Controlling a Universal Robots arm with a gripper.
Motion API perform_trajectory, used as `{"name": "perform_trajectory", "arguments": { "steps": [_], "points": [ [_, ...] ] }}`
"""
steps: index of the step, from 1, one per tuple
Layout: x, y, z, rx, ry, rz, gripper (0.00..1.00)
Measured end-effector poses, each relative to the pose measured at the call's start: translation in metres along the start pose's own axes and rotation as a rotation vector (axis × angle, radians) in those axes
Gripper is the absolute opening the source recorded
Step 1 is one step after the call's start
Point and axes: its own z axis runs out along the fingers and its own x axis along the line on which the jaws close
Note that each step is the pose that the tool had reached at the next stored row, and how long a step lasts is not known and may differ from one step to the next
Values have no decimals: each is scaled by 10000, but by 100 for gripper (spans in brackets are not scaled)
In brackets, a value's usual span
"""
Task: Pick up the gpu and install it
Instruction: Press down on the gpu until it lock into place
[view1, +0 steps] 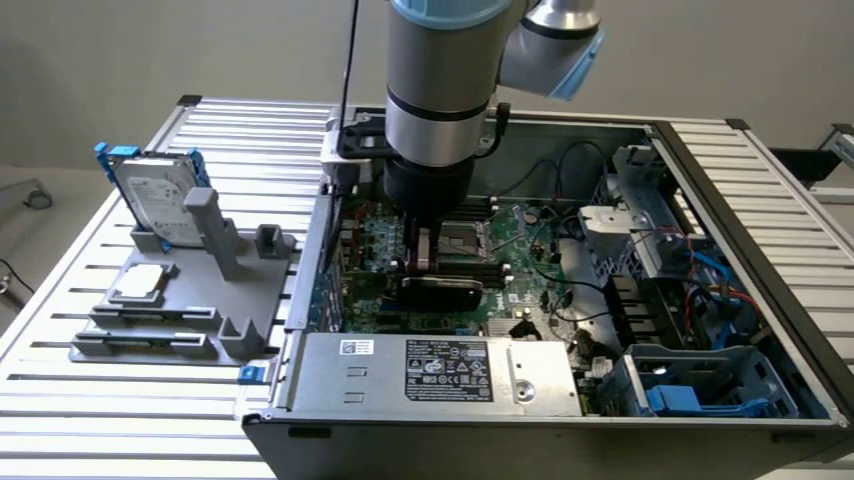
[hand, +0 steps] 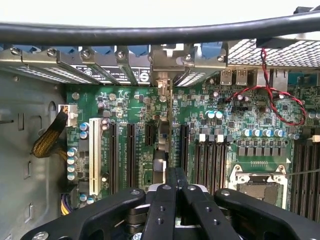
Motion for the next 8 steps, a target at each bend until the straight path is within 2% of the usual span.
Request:
{"name": "perform_trajectory", "arguments": {
  "steps": [5, 6, 8],
  "points": [
    [0, 0, 5, 2, -6, -3, 11],
    [-3, 1, -13, 11, -24, -2, 11],
    [-6, 4, -92, 4, -6, -2, 11]
  ]
}}
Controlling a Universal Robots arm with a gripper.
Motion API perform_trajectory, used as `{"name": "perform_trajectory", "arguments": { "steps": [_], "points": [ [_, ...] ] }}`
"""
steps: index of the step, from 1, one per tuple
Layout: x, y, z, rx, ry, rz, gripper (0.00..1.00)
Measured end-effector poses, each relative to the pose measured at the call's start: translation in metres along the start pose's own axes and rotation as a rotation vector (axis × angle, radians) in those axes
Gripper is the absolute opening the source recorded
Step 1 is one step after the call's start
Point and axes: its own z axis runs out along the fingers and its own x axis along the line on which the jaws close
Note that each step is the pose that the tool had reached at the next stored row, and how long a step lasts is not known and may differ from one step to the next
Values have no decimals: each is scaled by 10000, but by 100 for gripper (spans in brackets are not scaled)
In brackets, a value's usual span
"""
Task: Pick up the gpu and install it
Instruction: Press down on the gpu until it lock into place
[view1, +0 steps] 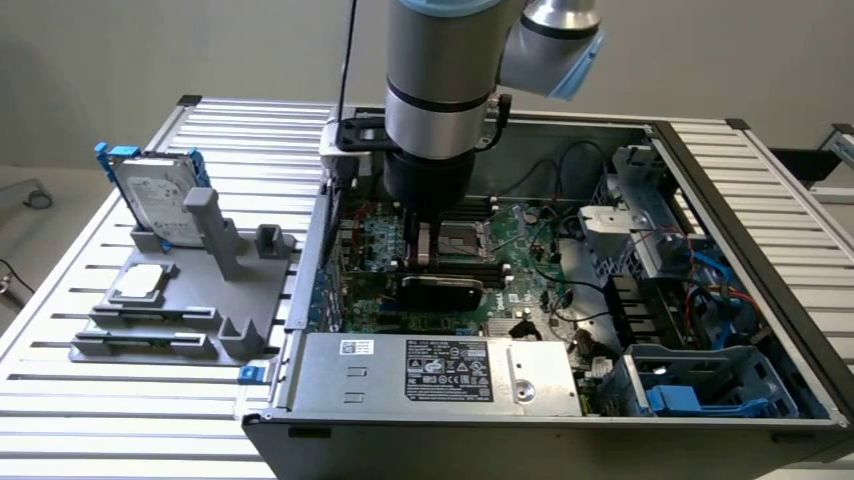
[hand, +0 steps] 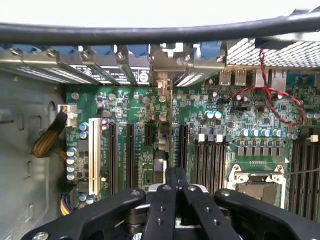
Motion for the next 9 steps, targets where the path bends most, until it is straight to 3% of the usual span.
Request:
{"name": "perform_trajectory", "arguments": {
  "steps": [6, 9],
  "points": [
    [-4, 37, -74, -11, 2, 0, 11],
    [-6, 66, -83, -107, -1, 5, 11]
  ]
}}
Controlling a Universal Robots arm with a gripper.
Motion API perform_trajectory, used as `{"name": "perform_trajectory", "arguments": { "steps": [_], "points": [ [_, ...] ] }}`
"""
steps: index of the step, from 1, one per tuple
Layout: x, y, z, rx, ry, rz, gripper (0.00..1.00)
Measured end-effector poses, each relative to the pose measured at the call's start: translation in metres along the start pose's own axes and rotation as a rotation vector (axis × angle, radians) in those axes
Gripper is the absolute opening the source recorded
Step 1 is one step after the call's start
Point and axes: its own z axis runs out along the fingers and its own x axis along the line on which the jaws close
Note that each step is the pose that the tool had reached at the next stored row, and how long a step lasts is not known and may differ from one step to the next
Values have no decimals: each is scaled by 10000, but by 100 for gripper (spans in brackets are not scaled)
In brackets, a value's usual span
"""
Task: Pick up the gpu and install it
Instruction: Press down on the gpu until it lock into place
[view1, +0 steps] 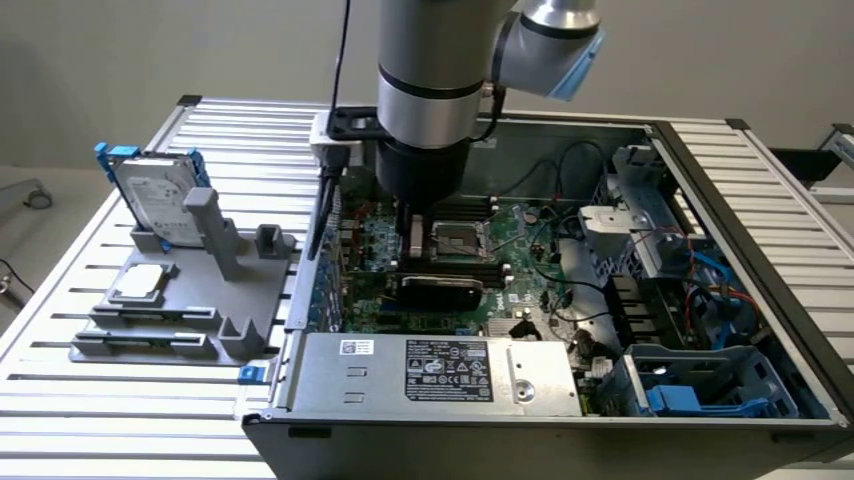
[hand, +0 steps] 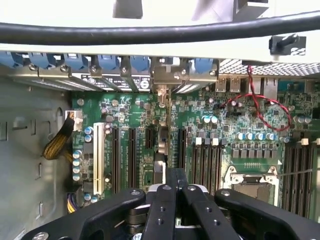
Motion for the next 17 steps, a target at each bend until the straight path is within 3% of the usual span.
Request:
{"name": "perform_trajectory", "arguments": {
  "steps": [10, 14, 17],
  "points": [
    [-1, 120, 0, -623, -8, 35, 11],
    [-2, 176, 4, -792, 8, 47, 11],
    [-3, 223, 6, -875, 93, 60, 11]
  ]
}}
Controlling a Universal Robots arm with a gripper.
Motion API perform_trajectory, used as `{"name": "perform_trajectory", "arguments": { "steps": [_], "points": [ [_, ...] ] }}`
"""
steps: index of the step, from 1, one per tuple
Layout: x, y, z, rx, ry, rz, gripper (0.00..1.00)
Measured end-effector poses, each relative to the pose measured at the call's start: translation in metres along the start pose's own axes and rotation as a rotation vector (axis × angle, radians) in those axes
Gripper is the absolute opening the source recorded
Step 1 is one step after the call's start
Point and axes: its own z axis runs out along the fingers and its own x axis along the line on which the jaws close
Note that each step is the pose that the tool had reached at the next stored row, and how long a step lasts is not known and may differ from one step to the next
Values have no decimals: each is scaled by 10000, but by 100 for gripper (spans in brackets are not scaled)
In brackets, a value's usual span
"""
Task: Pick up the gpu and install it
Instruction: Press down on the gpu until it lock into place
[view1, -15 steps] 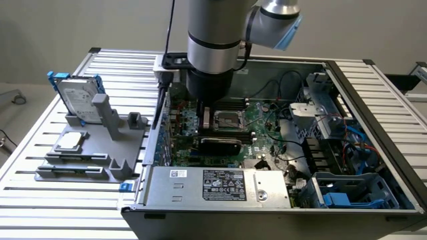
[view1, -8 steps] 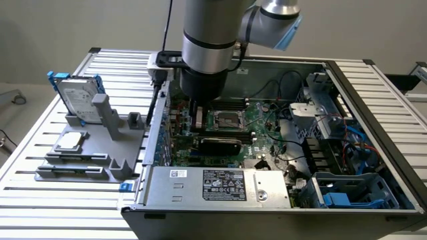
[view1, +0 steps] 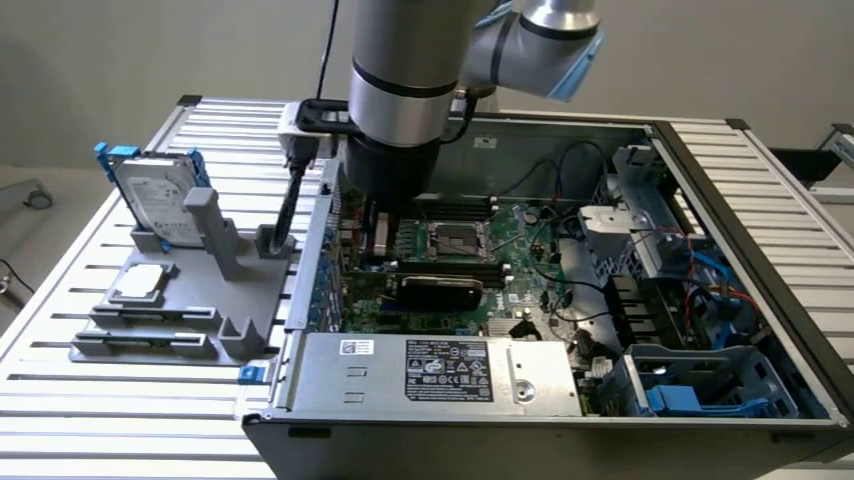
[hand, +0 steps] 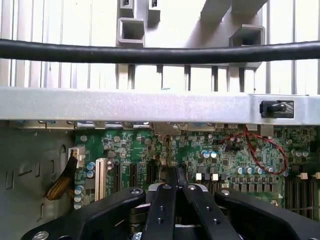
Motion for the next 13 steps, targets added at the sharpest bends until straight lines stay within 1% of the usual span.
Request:
{"name": "perform_trajectory", "arguments": {
  "steps": [4, 6, 7, 10, 13],
  "points": [
    [0, 65, 9, -78, 201, 33, 11],
    [-1, 90, 11, -100, 279, 44, 11],
    [0, 100, 10, -110, 307, 49, 11],
    [-1, 124, -4, -132, 345, 55, 11],
    [-3, 136, -43, -150, 359, 56, 11]
  ]
}}
